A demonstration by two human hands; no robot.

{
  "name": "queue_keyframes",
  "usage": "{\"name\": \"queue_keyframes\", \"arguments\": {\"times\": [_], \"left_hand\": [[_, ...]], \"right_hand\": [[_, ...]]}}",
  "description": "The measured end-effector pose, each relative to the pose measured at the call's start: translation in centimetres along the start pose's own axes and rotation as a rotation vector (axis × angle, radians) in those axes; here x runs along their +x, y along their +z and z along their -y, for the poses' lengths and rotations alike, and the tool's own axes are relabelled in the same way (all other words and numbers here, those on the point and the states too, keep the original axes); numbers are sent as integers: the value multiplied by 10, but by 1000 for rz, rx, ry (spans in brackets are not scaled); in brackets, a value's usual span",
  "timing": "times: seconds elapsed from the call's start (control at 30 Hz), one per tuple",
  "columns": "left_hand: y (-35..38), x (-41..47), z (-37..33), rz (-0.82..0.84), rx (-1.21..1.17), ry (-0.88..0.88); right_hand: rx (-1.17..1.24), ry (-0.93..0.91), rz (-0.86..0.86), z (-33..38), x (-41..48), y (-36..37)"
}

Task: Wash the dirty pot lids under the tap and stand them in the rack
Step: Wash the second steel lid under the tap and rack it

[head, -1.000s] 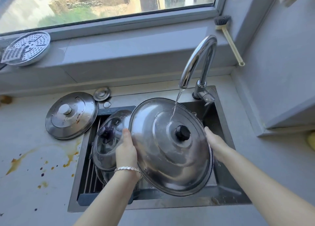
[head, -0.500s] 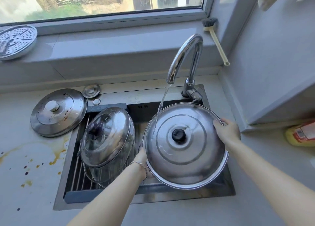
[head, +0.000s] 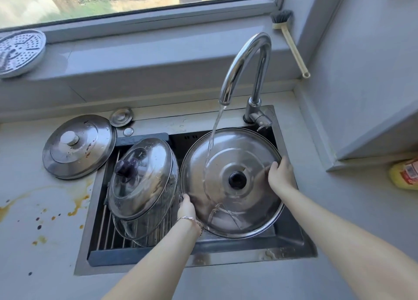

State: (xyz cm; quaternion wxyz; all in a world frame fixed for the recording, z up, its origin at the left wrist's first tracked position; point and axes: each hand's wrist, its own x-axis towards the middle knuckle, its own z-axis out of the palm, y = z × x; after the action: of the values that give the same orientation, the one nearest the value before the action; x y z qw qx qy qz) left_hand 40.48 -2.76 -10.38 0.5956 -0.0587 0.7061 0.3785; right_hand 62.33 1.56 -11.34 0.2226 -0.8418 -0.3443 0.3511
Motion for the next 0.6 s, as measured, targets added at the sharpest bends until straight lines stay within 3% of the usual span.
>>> {"name": "queue_keyframes", "arguments": {"times": [0.07,0.23,0.47,0.53,0.6], "left_hand": [[0,-8,-3,-112,139,19],[-8,23,3,-136,219,-83],[17,-26,1,-114,452,155],[25,-32,-3,-129,424,195],[31,-42,-5,-57,287,144]], "right_hand": [[-74,-41,49,7,2,5],[-276,-126,205,4,19,17],[-279,-190,405,-3,4,12],[-225,-213,395,5,-11,7],[-180,-276,497,18,-34,-4]]}}
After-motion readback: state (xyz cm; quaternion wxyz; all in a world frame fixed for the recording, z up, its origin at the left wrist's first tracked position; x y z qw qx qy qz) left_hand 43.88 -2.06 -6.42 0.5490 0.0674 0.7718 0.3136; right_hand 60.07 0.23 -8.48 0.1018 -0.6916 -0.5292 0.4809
